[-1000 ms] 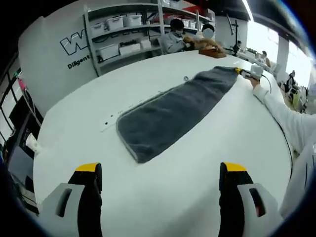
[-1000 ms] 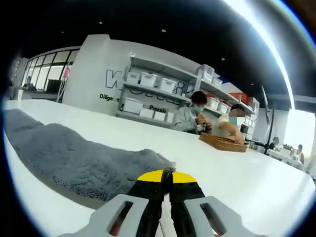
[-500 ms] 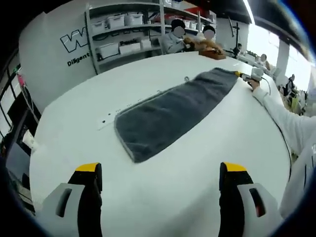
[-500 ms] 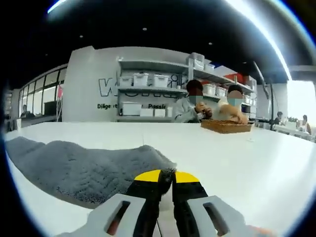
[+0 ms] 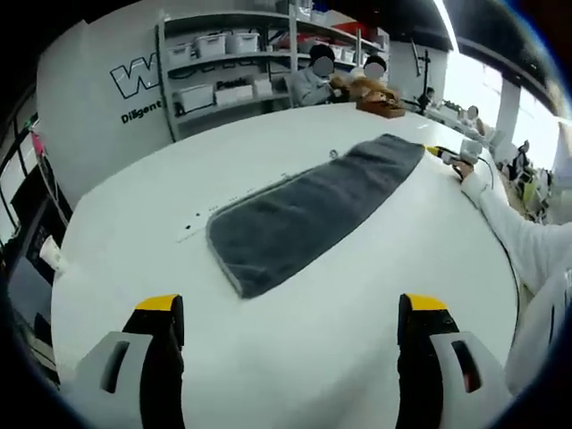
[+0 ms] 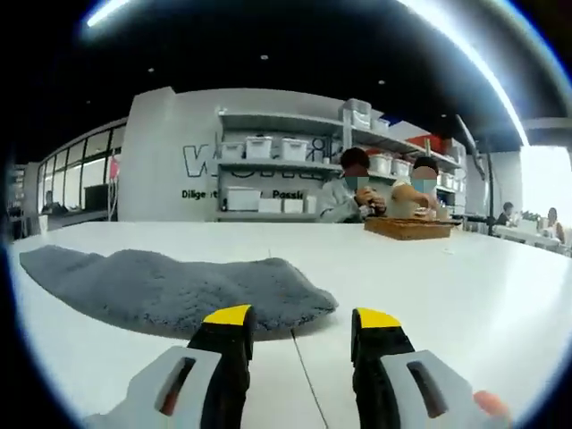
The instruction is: Open the folded towel by lifting each exposed corner and separating the folded layers until the towel lies flat within the target outline without major curled edges
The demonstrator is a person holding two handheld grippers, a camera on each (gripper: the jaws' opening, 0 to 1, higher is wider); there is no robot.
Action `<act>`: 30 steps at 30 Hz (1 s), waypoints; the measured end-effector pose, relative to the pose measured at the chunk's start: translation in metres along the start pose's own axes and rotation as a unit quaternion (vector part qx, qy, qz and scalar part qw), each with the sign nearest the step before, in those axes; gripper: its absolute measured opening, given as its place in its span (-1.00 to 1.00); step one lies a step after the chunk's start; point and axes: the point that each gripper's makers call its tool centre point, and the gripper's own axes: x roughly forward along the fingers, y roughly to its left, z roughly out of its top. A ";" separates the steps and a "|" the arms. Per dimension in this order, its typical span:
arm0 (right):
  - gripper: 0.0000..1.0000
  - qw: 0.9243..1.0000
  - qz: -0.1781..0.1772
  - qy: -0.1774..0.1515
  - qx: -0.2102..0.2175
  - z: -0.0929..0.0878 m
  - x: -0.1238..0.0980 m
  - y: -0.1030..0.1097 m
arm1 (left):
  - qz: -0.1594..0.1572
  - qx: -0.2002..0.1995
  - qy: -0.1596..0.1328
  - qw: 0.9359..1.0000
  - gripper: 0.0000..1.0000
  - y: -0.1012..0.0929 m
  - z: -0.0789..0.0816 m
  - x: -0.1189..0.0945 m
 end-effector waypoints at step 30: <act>0.99 0.994 0.098 0.021 -0.030 -0.012 -0.055 0.057 | -0.028 -0.007 -0.117 0.993 0.99 -0.006 -0.013 0.043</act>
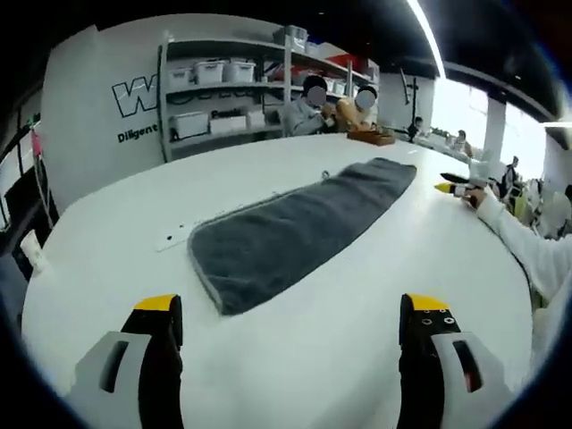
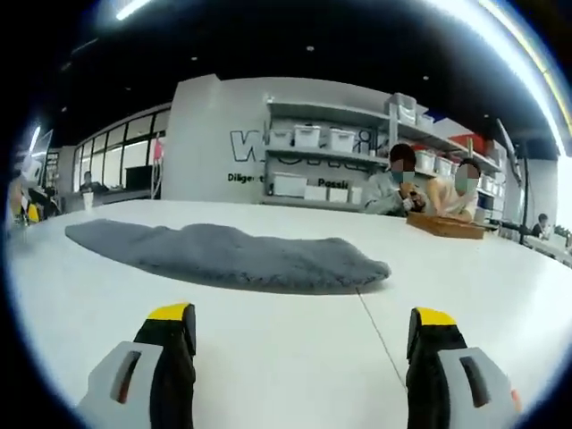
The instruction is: Open the folded towel by lifting each exposed corner and separating the folded layers until the towel lies flat within the target outline without major curled edges
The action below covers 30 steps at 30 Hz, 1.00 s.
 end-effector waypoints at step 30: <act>0.99 1.000 0.007 0.005 0.017 0.005 0.001 -0.001 | -0.046 -0.021 0.000 0.999 0.29 0.057 -0.011 0.035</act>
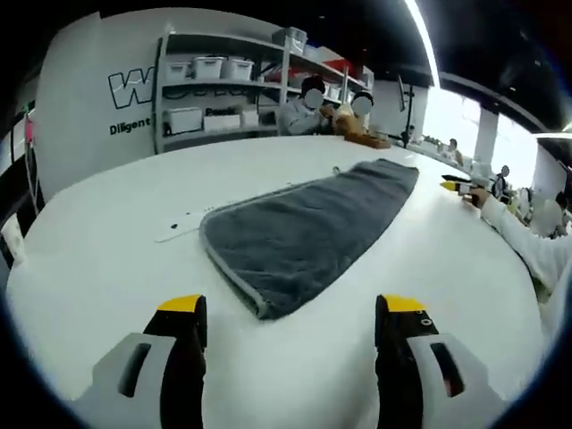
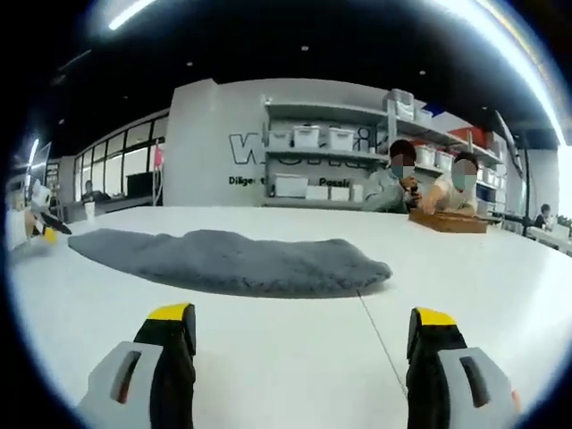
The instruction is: Open the folded towel by lifting each exposed corner and separating the folded layers until the towel lies flat within the target outline without major curled edges
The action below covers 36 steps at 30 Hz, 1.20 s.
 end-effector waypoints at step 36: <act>0.99 1.000 -0.016 -0.002 0.024 -0.017 0.005 -0.056 | -0.017 0.011 -0.037 0.999 -0.99 -0.028 0.000 0.034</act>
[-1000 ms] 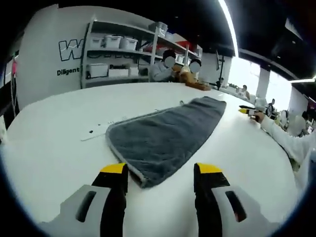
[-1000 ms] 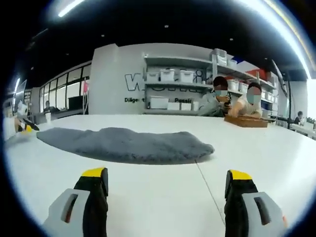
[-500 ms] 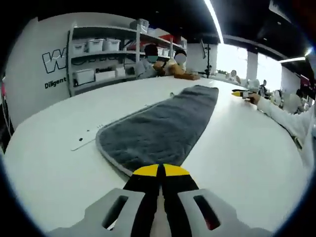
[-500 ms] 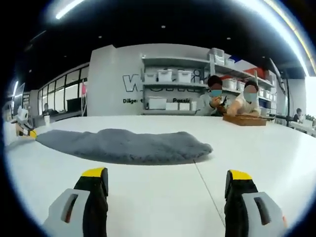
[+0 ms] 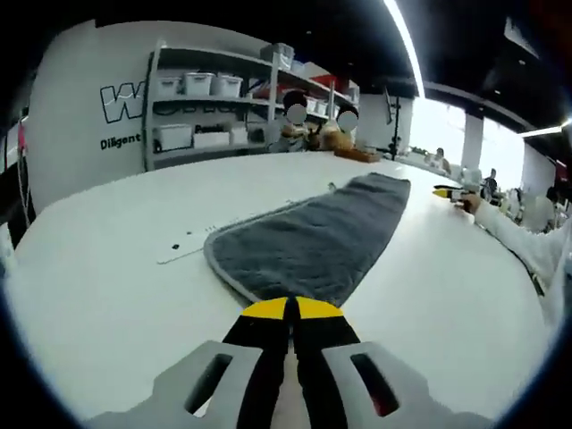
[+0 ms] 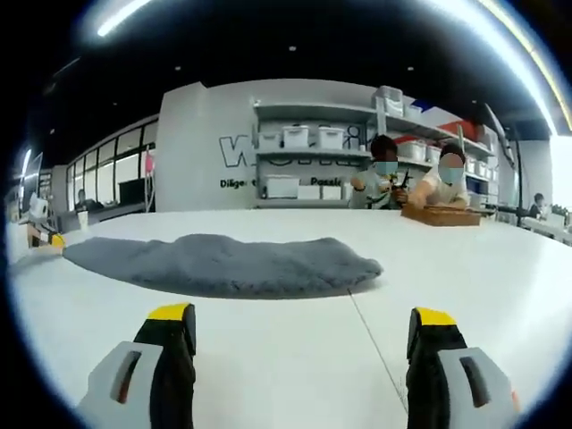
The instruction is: Open the folded towel by lifting each exposed corner and separating the folded layers until the towel lies flat within the target outline without major curled edges
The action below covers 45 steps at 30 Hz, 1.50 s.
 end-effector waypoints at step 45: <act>0.99 1.000 0.001 0.006 -0.003 0.003 0.001 0.022 | 0.003 -0.008 0.010 1.000 0.40 0.019 -0.019 -0.005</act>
